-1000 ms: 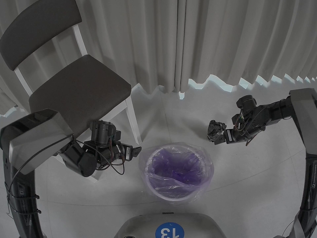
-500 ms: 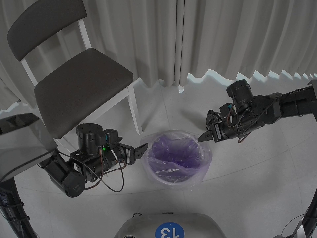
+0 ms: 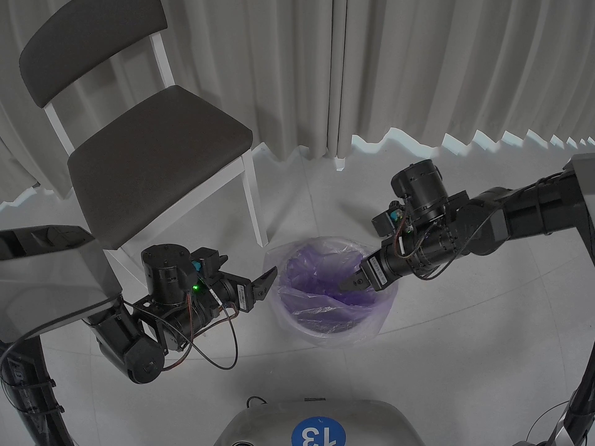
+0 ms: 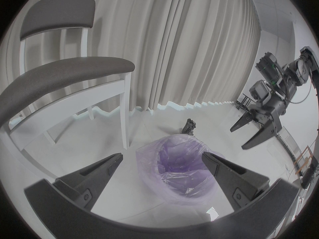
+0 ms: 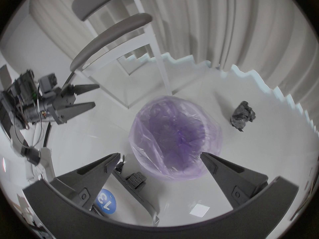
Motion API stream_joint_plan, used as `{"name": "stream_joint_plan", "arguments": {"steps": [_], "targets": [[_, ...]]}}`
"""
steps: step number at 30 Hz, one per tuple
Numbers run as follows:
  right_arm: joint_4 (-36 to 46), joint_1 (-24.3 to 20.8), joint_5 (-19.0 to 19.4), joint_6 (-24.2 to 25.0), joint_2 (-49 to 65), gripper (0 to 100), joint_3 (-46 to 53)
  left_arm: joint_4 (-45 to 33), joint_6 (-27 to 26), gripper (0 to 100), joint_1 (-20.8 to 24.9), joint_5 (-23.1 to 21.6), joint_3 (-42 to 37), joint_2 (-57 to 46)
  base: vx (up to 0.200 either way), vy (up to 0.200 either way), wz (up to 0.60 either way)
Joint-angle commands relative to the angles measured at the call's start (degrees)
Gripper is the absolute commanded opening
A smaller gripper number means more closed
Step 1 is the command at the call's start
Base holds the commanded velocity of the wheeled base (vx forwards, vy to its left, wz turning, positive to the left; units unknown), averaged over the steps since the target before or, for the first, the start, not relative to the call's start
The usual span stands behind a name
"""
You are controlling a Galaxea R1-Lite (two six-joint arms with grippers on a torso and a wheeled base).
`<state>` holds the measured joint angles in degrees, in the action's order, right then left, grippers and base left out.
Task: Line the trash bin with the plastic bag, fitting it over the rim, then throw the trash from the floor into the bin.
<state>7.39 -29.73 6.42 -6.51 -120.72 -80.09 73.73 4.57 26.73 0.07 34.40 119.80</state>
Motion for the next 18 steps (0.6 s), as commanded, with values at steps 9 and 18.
{"name": "stream_joint_plan", "arguments": {"steps": [9,18], "targets": [[-2.8,-2.5,0.4,-2.2,-5.9,100,2.7,-0.5,-1.0,100,-0.3,0.4,-1.1,-6.8,0.0,0.0,0.0],[-8.1,-2.7,0.3,-3.2,-10.6,100,2.5,-0.5,-1.2,100,-0.4,0.3,-1.2,-7.6,0.0,0.0,0.0]]}}
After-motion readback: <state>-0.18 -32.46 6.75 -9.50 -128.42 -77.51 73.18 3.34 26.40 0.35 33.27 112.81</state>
